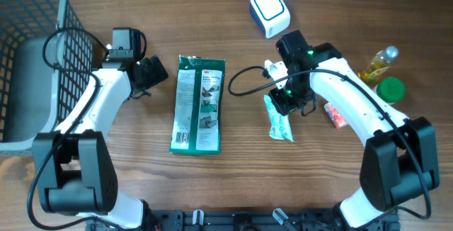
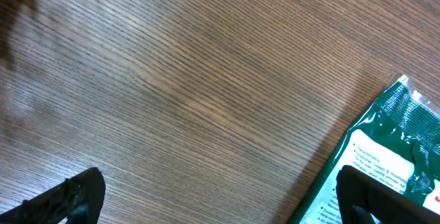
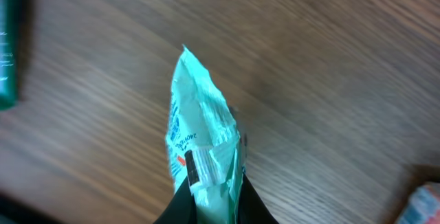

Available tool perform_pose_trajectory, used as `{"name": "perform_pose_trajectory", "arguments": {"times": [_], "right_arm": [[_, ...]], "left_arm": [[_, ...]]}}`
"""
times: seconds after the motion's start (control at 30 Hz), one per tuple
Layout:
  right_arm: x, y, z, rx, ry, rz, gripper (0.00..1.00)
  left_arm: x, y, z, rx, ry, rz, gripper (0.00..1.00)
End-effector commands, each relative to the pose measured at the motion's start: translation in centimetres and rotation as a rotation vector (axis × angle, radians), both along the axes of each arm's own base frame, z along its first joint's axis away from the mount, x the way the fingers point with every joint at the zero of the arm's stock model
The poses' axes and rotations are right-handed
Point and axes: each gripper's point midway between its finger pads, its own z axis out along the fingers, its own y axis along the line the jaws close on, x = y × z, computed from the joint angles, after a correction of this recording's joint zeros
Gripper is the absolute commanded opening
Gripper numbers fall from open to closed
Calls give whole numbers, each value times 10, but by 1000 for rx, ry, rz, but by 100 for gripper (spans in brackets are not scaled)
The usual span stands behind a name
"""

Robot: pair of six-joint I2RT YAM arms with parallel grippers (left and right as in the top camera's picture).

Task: Scan the item barcode
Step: 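Carry the pouch back down and set it right of the glove pack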

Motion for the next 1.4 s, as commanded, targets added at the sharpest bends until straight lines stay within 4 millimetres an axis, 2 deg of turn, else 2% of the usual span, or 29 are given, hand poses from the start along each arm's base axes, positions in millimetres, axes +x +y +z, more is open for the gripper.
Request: {"name": "perform_pose_trajectory", "arguments": {"times": [0.0,0.13,0.17,0.23,0.33,0.43,0.53,0.67,0.8,0.97,1.07,1.13,1.23,1.37], "right_arm": [[10,-18,-13,-102,-49,-31,6],[18,-15,-16,-90,-83,-32,6],[19,-16,-16,-96,-92,-35,14],[27,-22,-15,-133,-126,-75,50],[41,-30,-14,-176,-187,-151,62],[54,-20,-11,-111,-223,-338,63],[51,6,-10,28,-153,-491,61],[39,32,-9,109,-85,-495,57],[29,49,-9,107,-77,-500,54],[28,49,-13,38,-118,-594,47],[28,49,-18,29,-128,-594,43],[30,51,-22,48,-137,-596,31],[28,50,-31,58,-134,-644,35],[20,45,-45,52,-113,-720,30]], "left_arm": [[0,5,5,20,-13,8,100],[0,5,5,20,-13,8,100],[0,5,5,20,-13,8,100],[0,5,5,20,-13,8,100],[0,5,5,20,-13,8,100],[0,5,5,20,-13,8,100],[0,5,5,20,-13,8,100],[0,5,5,20,-13,8,100],[0,5,5,20,-13,8,100],[0,5,5,20,-13,8,100],[0,5,5,20,-13,8,100],[0,5,5,20,-13,8,100],[0,5,5,20,-13,8,100],[0,5,5,20,-13,8,100]]}}
